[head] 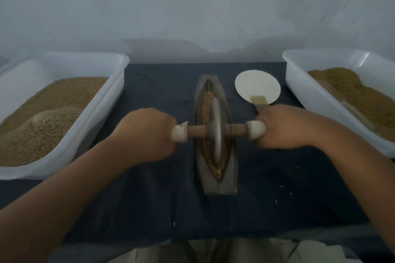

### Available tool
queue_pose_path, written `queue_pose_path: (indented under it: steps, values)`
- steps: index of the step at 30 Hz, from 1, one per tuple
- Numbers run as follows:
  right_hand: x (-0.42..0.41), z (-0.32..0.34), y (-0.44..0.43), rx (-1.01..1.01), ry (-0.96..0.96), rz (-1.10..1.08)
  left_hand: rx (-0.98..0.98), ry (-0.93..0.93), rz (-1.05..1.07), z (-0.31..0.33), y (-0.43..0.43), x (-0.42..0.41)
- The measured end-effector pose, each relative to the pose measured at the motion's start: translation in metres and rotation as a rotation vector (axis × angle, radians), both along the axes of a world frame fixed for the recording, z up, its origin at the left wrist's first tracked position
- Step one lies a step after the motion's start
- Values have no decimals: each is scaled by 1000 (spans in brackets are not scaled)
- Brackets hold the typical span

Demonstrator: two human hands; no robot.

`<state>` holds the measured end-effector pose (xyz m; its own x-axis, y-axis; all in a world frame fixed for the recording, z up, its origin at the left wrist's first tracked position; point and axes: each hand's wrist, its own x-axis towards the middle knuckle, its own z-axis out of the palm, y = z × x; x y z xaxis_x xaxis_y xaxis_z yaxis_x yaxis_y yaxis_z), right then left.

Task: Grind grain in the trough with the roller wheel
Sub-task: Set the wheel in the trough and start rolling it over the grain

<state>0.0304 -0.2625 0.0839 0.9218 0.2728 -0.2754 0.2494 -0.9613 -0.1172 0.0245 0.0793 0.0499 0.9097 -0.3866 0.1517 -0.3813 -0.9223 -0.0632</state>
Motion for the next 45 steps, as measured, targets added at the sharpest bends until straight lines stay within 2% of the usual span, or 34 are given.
queue_pose_path:
  steps: [3,5,7,8,11,16,18,20,24,25,26,29,32,34,36,38,42,44,45]
  values:
    - [20,-18,8,-102,-296,-60,14,20,97,-1,-14,26]
    - [44,-29,15,-108,-556,-108,-10,14,188,2,-24,59]
    - [64,-32,22,-119,-727,-90,-65,20,247,6,-30,86]
    - [70,-28,25,-119,-739,-93,-88,27,254,8,-31,92]
    - [73,-14,25,-86,-594,-99,-109,71,221,6,-28,81]
    - [17,0,4,-43,-87,7,-85,97,58,-6,-4,15]
    - [8,1,0,-3,-7,18,-88,51,29,-8,-2,4]
    - [19,-6,0,-27,-101,-17,-62,15,55,-9,-6,11]
    - [59,-25,14,-132,-613,-50,-93,2,232,-6,-23,62]
    - [66,-26,18,-132,-691,-41,-106,13,258,-3,-27,73]
    - [71,-24,22,-126,-710,-41,-117,30,270,-1,-29,80]
    - [72,-12,23,-108,-599,-66,-127,99,241,3,-28,76]
    - [49,-6,13,-110,-289,-12,-67,145,118,0,-15,40]
    - [26,-5,1,-53,-75,2,-62,107,59,-1,-6,14]
    - [18,-7,-5,0,-7,-18,-50,49,31,-1,-4,3]
    - [23,-14,-2,-19,-120,-36,-23,26,66,1,-10,11]
    - [55,-36,13,-48,-654,-70,-35,58,246,9,-28,65]
    - [66,-34,20,-54,-747,-85,-51,69,279,14,-34,82]
    - [69,-30,21,-63,-719,-101,-43,72,268,16,-36,83]
